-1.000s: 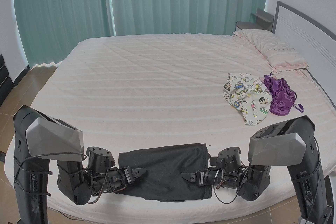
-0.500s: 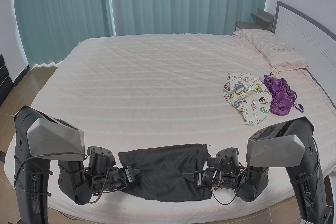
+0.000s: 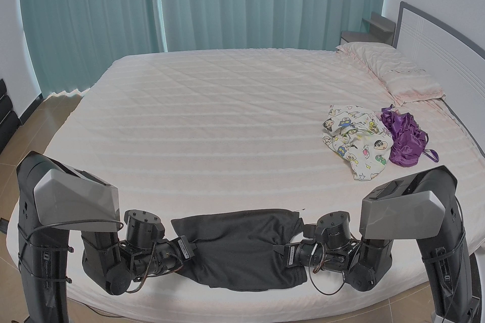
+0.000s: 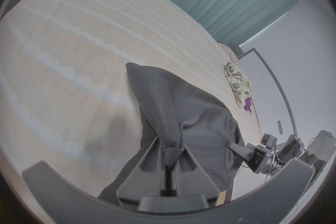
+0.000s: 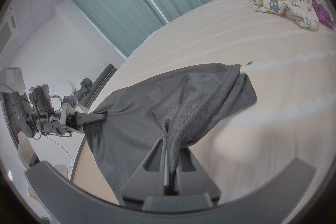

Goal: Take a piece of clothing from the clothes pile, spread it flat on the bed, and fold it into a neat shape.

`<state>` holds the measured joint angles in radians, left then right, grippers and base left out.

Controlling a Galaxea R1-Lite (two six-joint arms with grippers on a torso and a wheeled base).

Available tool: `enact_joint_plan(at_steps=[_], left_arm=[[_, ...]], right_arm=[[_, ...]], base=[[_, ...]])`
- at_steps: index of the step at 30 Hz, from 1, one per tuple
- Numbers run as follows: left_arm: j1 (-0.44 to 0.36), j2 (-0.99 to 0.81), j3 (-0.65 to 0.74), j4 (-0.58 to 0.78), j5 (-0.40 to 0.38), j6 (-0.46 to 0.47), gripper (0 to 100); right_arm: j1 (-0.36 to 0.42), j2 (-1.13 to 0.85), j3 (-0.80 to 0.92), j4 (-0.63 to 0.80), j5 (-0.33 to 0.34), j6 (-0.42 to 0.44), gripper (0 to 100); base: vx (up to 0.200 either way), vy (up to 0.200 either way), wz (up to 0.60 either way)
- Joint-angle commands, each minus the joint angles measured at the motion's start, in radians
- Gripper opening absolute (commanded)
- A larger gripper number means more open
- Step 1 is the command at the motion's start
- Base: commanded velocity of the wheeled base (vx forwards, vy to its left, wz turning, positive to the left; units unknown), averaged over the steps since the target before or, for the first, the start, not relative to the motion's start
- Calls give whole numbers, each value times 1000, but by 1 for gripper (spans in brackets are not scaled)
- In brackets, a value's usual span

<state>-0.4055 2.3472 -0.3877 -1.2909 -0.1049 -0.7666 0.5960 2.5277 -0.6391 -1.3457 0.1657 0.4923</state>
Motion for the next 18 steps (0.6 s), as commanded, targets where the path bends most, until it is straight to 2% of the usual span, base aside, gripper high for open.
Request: enact_joint_plan(at_steps=[1,7,13,18], left_arm=[[-1,-32,6,1,2,-10,0],[-16,-59,15,-1,4,-17,0],[-36,-97,27,-1,5,-17,0],[-76,-140,47,1,45,-19,0]], right_arm=[[-4,-35,27,-1,1,15,0],[-7,-32,62,-76,0,17,0],[-15,-38,85,-93,0,17,0],[-21,-56,118,-135,0,15,0]], base=[[0,-200,0],[0,-200,0],[0,-200,0],[0,-200,0]])
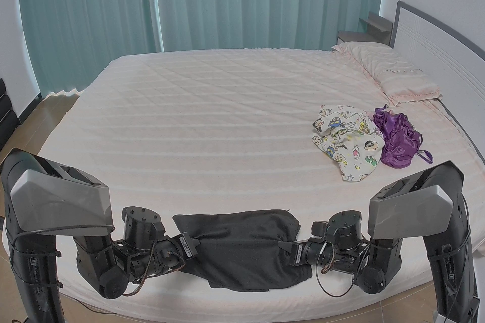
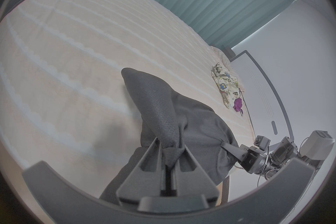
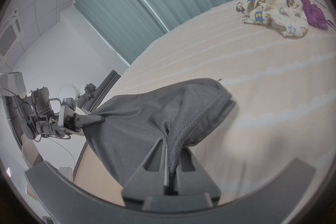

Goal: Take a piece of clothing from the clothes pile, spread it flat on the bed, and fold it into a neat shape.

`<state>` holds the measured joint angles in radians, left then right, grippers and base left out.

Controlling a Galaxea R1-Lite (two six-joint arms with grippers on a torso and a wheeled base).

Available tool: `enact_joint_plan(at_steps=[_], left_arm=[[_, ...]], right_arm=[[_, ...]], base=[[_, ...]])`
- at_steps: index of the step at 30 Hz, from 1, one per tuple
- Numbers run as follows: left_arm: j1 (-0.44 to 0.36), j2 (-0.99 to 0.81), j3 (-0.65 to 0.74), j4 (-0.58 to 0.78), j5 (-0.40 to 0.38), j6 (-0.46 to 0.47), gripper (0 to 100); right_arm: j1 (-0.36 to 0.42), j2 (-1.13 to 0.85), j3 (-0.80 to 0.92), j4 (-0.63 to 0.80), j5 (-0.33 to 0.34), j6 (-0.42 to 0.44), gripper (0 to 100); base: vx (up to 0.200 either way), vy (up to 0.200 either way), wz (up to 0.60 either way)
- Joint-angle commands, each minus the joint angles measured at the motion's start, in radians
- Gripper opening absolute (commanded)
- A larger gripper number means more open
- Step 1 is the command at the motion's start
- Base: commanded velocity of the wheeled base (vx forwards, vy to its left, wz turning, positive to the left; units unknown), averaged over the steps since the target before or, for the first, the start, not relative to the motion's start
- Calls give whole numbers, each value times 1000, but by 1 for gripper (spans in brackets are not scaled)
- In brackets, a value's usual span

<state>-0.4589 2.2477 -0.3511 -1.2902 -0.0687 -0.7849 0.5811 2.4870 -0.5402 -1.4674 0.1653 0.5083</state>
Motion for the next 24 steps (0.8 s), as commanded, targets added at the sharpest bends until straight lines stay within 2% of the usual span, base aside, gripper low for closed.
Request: enact_joint_plan(at_steps=[1,8,24], left_arm=[[-30,-53,18,0,10,-1,0],[-60,-63,18,6,12,-1,0],[-58,-56,17,6,12,-30,0]], right_arm=[[-9,-23,28,-25,2,-1,0],[-17,-91,80,-28,22,1,0],[-33,-106,111,-28,22,-1,0]], base=[[0,-200,0],[0,-200,0],[0,-200,0]])
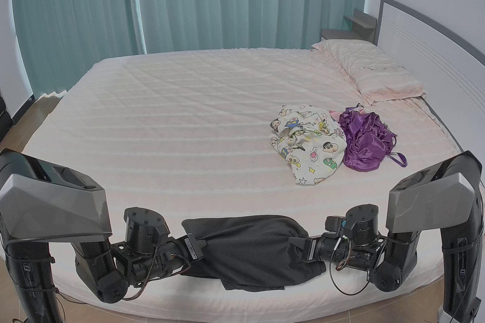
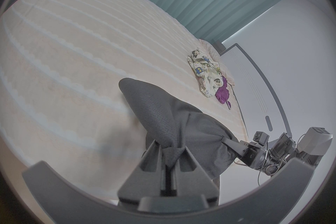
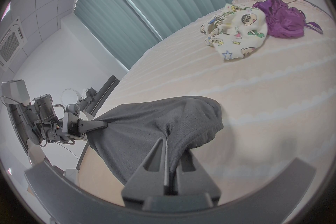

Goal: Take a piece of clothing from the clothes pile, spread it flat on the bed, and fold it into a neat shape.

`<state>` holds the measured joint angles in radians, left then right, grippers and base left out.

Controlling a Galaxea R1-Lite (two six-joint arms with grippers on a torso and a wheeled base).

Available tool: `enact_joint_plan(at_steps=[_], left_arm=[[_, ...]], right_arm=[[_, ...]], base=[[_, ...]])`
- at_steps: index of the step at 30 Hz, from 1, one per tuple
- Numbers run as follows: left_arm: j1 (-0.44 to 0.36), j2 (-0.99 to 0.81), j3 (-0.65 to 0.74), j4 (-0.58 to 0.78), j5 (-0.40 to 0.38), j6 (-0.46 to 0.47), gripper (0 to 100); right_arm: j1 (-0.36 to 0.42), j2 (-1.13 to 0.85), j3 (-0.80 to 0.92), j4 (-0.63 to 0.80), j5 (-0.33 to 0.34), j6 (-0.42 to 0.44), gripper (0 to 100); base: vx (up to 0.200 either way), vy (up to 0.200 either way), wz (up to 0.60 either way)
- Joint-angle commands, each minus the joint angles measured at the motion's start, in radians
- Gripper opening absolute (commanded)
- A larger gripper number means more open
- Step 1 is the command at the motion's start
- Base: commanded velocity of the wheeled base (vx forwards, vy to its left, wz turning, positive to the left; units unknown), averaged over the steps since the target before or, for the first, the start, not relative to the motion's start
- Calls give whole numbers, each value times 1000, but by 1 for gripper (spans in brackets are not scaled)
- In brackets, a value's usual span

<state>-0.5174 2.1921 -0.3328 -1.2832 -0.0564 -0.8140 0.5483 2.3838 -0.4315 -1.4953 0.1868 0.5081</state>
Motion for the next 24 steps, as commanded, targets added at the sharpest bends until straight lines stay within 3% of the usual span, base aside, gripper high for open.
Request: enact_joint_plan(at_steps=[1,7,18,19,20,21,24], left_arm=[[0,0,0,-1,0,-1,0],[-1,0,1,-1,-2,-4,0],[0,-2,52,-4,-2,-34,0],[0,-2,58,-4,-2,-36,100],[2,-2,64,-2,-2,-36,100],[2,-2,64,-2,-2,-36,100],[4,0,97,4,-3,-34,100]], right_arm=[[-2,-5,4,0,0,0,0],[-1,-3,13,0,0,-2,0],[7,8,25,1,3,-2,0],[7,11,31,1,3,-5,0],[9,12,37,1,10,-5,0],[9,12,37,1,10,-5,100],[15,8,83,4,72,-5,100]], base=[[0,-200,0],[0,-200,0],[0,0,0],[0,0,0],[0,0,0],[0,0,0],[0,0,0]])
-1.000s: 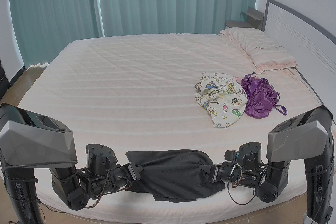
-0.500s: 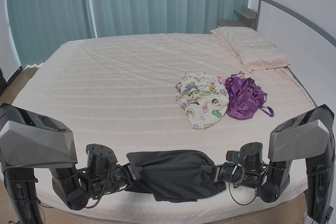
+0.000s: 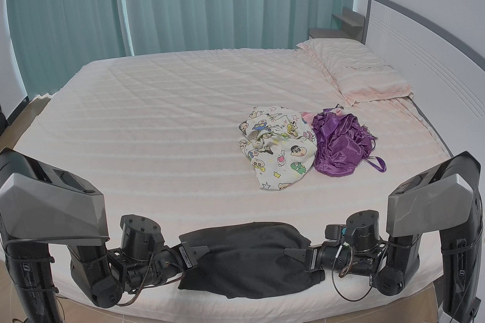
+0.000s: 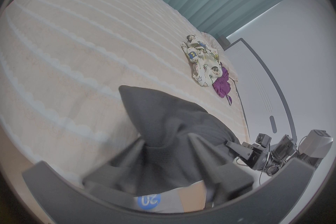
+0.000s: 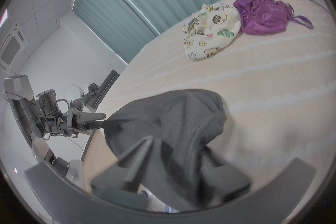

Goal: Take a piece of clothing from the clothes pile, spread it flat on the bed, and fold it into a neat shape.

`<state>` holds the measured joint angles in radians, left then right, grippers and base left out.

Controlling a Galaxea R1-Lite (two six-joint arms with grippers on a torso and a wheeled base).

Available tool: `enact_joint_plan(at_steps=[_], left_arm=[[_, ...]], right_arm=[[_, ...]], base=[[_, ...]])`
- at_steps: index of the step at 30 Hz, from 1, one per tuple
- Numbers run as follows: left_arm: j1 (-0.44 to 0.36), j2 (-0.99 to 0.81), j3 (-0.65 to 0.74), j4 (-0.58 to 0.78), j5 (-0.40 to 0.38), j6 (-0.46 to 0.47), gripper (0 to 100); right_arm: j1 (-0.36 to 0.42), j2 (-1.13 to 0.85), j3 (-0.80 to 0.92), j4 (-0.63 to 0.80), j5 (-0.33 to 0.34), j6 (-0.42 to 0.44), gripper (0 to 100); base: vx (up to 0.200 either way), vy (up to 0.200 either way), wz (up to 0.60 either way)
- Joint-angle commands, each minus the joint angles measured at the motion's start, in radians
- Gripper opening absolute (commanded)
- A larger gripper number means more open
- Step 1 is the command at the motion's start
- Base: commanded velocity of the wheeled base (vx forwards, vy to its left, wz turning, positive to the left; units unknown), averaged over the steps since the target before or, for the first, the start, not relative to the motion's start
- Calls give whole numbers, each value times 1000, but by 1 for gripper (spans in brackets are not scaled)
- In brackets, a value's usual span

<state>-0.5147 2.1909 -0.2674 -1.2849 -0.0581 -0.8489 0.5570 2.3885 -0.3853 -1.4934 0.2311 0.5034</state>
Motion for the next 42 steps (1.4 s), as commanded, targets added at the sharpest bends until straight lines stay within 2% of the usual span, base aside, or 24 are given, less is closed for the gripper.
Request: enact_joint_plan(at_steps=[1,7,10,12,15,17,18,22,25,29,30,33,39,40,42], left_arm=[[1,3,45,7,-3,2,100],[24,24,68,6,-2,19,100],[56,36,57,4,0,19,100],[85,59,28,4,1,19,100],[97,96,-6,4,9,18,100],[97,96,-6,4,9,18,100],[99,136,-61,2,53,18,100],[99,176,-136,6,106,18,100],[99,188,-180,9,109,16,100],[101,202,-228,30,110,16,100],[101,201,-237,47,112,16,0],[101,199,-263,91,126,14,0],[116,196,-288,90,173,-9,0],[116,194,-288,90,173,-24,0],[116,193,-286,90,173,-33,0]], right_arm=[[7,3,49,4,36,-2,100],[-16,-5,54,12,39,-9,100],[-55,-17,25,13,37,-8,100],[-104,-22,-21,41,37,-8,100],[-138,-14,-84,105,37,-3,100],[-138,-14,-84,105,37,-3,100],[-154,12,-172,177,30,18,100],[-144,47,-257,217,-6,78,100],[-138,61,-305,251,-12,116,100],[-140,67,-340,311,-4,127,100],[-140,69,-345,321,-4,132,100],[-138,86,-379,361,-6,135,100],[-138,87,-438,443,-3,138,100],[-137,86,-451,470,-1,138,0],[-128,84,-469,504,8,138,0]], base=[[0,0,0],[0,0,0],[0,0,0],[0,0,0],[0,0,0],[0,0,0],[0,0,0],[0,0,0],[0,0,0],[0,0,0],[0,0,0],[0,0,0],[0,0,0],[0,0,0],[0,0,0]])
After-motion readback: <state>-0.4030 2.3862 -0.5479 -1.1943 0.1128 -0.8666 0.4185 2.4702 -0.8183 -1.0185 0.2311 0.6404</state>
